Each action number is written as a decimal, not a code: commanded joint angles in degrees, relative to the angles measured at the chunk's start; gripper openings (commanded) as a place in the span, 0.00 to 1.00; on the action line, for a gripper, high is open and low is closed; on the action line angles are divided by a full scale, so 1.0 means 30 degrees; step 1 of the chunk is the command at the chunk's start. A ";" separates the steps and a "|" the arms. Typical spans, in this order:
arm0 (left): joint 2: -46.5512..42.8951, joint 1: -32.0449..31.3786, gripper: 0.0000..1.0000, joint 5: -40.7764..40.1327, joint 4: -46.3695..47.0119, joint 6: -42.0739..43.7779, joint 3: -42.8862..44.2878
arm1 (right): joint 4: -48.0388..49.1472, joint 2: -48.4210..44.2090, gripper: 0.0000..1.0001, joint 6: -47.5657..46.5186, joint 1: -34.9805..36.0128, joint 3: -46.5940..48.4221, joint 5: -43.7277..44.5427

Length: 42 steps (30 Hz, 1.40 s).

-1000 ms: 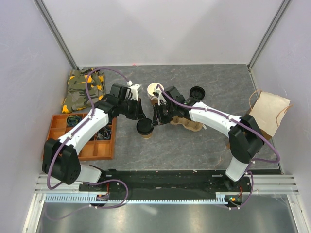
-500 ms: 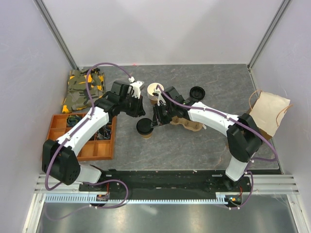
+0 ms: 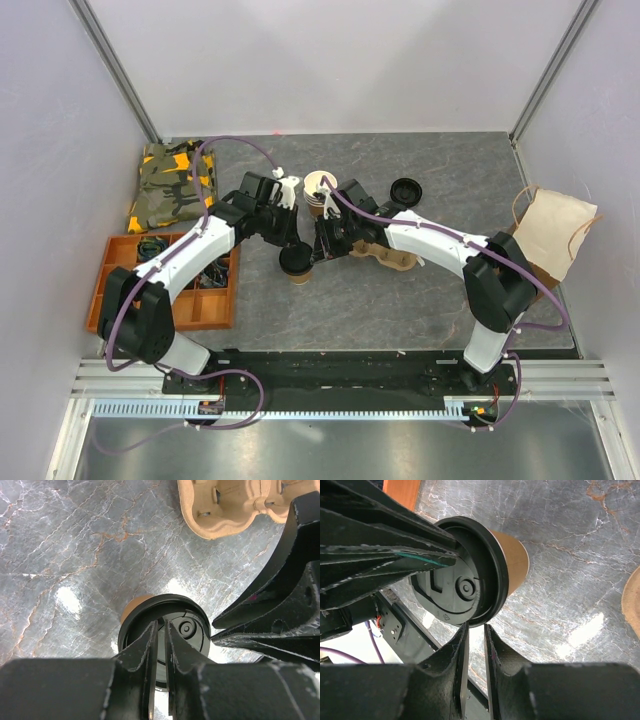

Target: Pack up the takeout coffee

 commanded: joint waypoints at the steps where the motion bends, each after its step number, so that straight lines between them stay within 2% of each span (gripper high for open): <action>1: -0.0569 -0.0078 0.17 -0.0132 -0.0208 0.0500 -0.0128 | 0.0249 0.0211 0.25 0.0009 -0.0113 -0.0216 0.0169; 4: -0.0980 -0.0049 0.18 0.0101 -0.0180 0.0208 0.0253 | 0.0278 0.0066 0.25 0.0009 -0.0113 -0.0070 0.0110; 7: -0.1829 -0.0049 0.24 0.0627 -0.0150 -0.0143 0.0604 | 0.0278 -0.0255 0.25 -0.0167 -0.0171 0.0222 -0.0123; 13: -0.3762 0.0185 0.56 0.2356 -0.0500 -0.0378 0.1249 | 0.0249 -0.0929 0.30 -0.1045 -0.0610 0.1598 -0.1206; 15: -0.4347 0.0302 0.61 0.2912 -0.0910 -0.0408 0.1601 | -0.0042 -0.1018 0.41 -0.1715 -0.1019 0.2388 -0.1529; 16: -0.4553 0.0564 0.68 0.3263 -0.1057 -0.0379 0.1718 | -0.0189 -0.1135 0.45 -0.2010 -0.1166 0.2681 -0.1617; 17: -0.4758 0.0712 0.72 0.3614 -0.1261 -0.0321 0.1893 | -0.0394 -0.1194 0.56 -0.2361 -0.1428 0.3264 -0.1676; 19: -0.5315 0.0917 0.84 0.4377 -0.1525 0.0145 0.2040 | -0.1330 -0.1398 0.69 -0.3737 -0.1664 0.3911 -0.1560; 21: -0.5667 0.1035 0.87 0.4934 -0.2024 0.0498 0.2012 | -0.2672 -0.1516 0.77 -0.4935 -0.2074 0.4907 -0.1181; 22: -0.5930 0.1035 0.89 0.4994 -0.2257 0.0819 0.1983 | -0.3290 -0.1633 0.85 -0.6190 -0.2134 0.5259 -0.0773; 25: -0.6515 0.1210 0.90 0.5374 -0.2991 0.1027 0.1838 | -0.5781 -0.1809 0.93 -0.8247 -0.2601 0.6403 0.0752; 33: -0.7660 0.1270 0.90 0.6955 -0.2992 0.0852 0.1104 | -0.8888 -0.3186 0.97 -1.1674 -0.5822 0.4884 0.2599; 42: -0.7661 0.1270 0.89 0.7397 -0.2904 0.1115 0.0899 | -0.9331 -0.1551 0.89 -1.5659 -0.8519 0.3475 0.2045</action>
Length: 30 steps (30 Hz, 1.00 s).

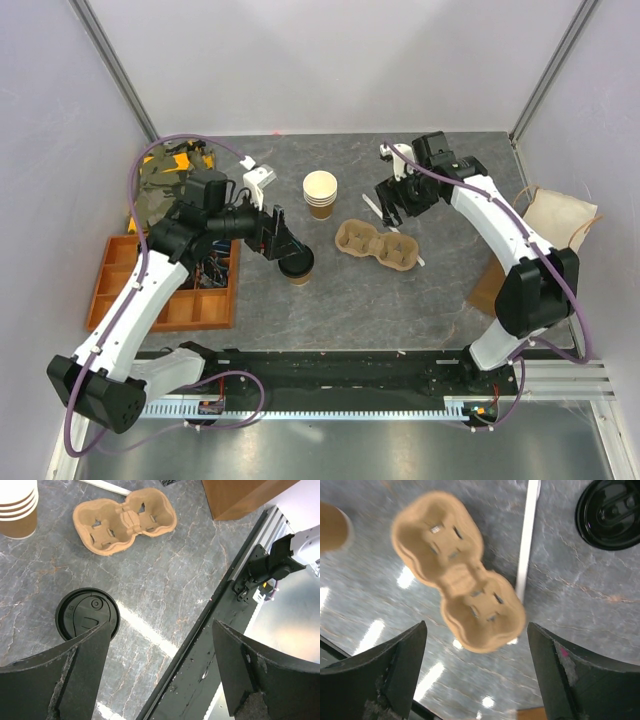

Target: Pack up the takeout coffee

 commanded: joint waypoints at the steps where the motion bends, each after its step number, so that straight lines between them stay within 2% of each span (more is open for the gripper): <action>1: -0.0251 0.0075 0.89 0.0884 0.0003 0.0766 -0.0216 | -0.0472 0.1272 0.87 -0.2951 -0.0964 -0.0255 -0.0585; 10: -0.0602 0.0075 0.88 0.1293 0.0179 0.0736 -0.0949 | -0.0883 0.3559 0.79 -0.5468 -0.2401 -0.1308 -0.1817; 25: -0.0222 0.0075 0.88 0.2203 0.0648 0.0443 -0.1359 | 0.0113 0.5669 0.68 -0.7054 -0.2755 -0.1838 -0.1555; 30: -0.0105 0.0075 0.87 0.2348 0.0648 0.0327 -0.1330 | -0.0295 0.5612 0.49 -0.7463 -0.2813 -0.1690 -0.1671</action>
